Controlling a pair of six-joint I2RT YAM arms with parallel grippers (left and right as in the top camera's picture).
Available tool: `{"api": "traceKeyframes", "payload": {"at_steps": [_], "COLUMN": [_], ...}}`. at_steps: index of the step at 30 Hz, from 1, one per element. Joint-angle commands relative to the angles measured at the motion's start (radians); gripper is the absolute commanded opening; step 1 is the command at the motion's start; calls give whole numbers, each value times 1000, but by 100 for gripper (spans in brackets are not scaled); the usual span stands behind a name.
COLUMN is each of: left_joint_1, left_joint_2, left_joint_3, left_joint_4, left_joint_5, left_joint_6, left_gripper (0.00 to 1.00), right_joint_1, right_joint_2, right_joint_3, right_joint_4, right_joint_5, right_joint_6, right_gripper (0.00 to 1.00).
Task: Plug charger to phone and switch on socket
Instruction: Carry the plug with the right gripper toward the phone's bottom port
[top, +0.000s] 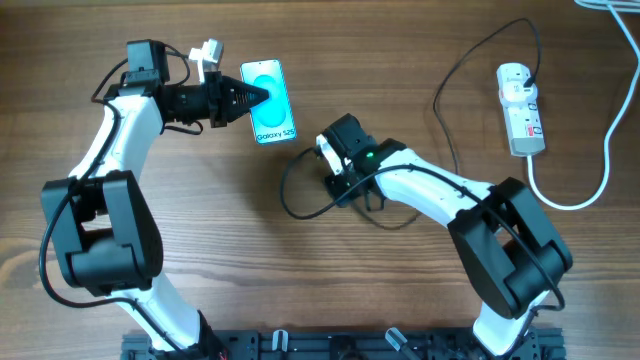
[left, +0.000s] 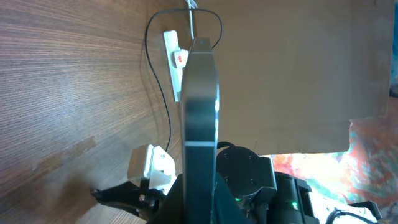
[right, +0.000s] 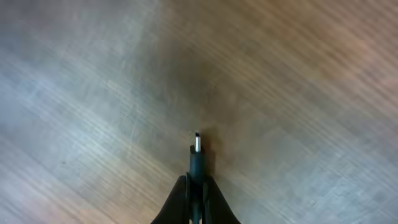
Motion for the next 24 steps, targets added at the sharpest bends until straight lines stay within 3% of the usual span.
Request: {"api": "traceKeyframes", "payload": {"at_steps": [1, 5, 6, 8, 12, 17, 21, 22, 24], "left_joint_1": [-4, -4, -4, -5, -5, -5, -31, -49, -78], "left_joint_2": [2, 2, 2, 2, 2, 1, -3, -3, -3], "left_joint_3": [10, 10, 10, 10, 11, 11, 11, 11, 11], "left_joint_4": [1, 13, 39, 77, 98, 271, 558, 665, 768], "left_joint_5": [2, 20, 88, 163, 180, 186, 62, 44, 20], "left_joint_6": [16, 15, 15, 15, -18, -274, -644, -784, -913], "left_gripper": [4, 4, 4, 4, 4, 4, 4, 4, 4], "right_joint_1": [-14, -92, -157, -216, -252, -252, -252, -252, -252], "right_joint_2": [-117, -243, -258, -256, -256, -256, -256, -256, -256], "right_joint_3": [36, 36, 36, 35, 35, 35, 34, 34, 34], "right_joint_4": [-27, -16, -14, -3, 74, 132, 239, 282, 312], "right_joint_5": [-216, -552, -747, -949, -1122, -1141, -1140, -1141, -1141], "right_joint_6": [10, 120, 124, 122, 136, 251, 396, 445, 484], "right_gripper": [4, 4, 4, 4, 4, 4, 5, 4, 4]}}
